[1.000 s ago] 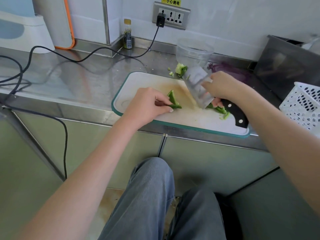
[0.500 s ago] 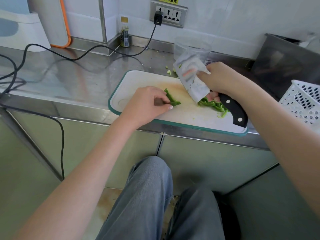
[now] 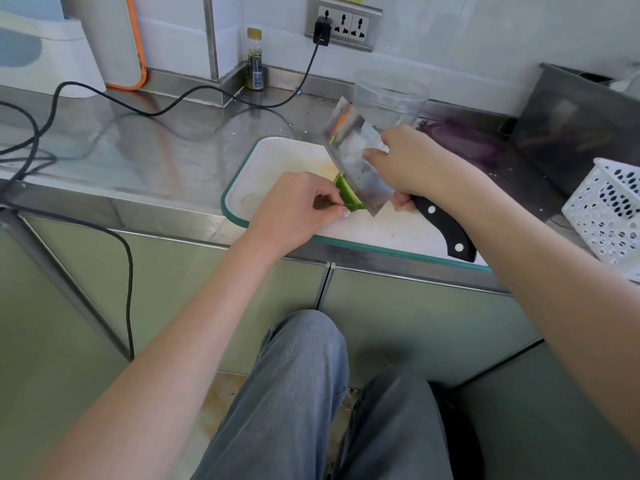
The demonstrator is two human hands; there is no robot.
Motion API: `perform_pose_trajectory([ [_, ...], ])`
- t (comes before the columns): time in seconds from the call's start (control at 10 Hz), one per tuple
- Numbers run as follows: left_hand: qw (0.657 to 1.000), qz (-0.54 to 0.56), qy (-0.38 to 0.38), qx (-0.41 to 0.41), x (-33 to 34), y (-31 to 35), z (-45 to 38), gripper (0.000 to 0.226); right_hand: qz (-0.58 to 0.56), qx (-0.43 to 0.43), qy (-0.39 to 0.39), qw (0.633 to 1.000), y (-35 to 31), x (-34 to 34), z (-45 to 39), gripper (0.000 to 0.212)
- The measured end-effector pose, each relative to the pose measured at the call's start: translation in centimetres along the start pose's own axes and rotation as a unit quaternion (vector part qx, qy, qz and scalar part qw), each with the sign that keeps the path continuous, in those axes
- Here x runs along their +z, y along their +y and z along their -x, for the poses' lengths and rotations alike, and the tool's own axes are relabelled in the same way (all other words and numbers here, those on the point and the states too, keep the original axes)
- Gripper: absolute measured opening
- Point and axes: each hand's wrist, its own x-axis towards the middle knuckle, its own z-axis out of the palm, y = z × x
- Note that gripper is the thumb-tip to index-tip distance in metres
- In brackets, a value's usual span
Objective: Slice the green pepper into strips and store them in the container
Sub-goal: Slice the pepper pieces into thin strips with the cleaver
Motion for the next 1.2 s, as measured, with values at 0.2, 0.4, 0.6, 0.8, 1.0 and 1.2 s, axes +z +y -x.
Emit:
perform_pose_trajectory([
  [0.2, 1.0, 0.007, 0.004, 0.011, 0.1, -0.2, -0.1, 0.006, 0.0, -0.002, 0.001, 1.0, 0.2, 0.5, 0.1, 0.03],
  [0.4, 1.0, 0.006, 0.006, 0.011, 0.2, -0.1, -0.2, 0.008, 0.0, -0.01, -0.012, 1.0, 0.3, 1.0, 0.2, 0.022],
  [0.6, 1.0, 0.009, 0.006, 0.004, 0.3, -0.2, -0.5, 0.007, 0.002, -0.013, -0.008, 1.0, 0.4, 1.5, -0.1, 0.019],
  [0.8, 1.0, 0.006, -0.004, 0.014, 0.3, -0.8, -0.6, 0.011, 0.034, -0.038, -0.012, 0.999, -0.5, 2.3, -0.3, 0.013],
  [1.0, 1.0, -0.011, 0.014, 0.017, 0.7, -0.8, -0.6, 0.007, -0.032, 0.017, -0.049, 0.998, 0.9, 1.7, -1.0, 0.033],
  [1.2, 0.998, -0.021, 0.036, 0.039, 0.5, -0.8, -0.7, 0.008, -0.033, 0.012, -0.016, 0.999, 1.3, 2.3, -0.9, 0.029],
])
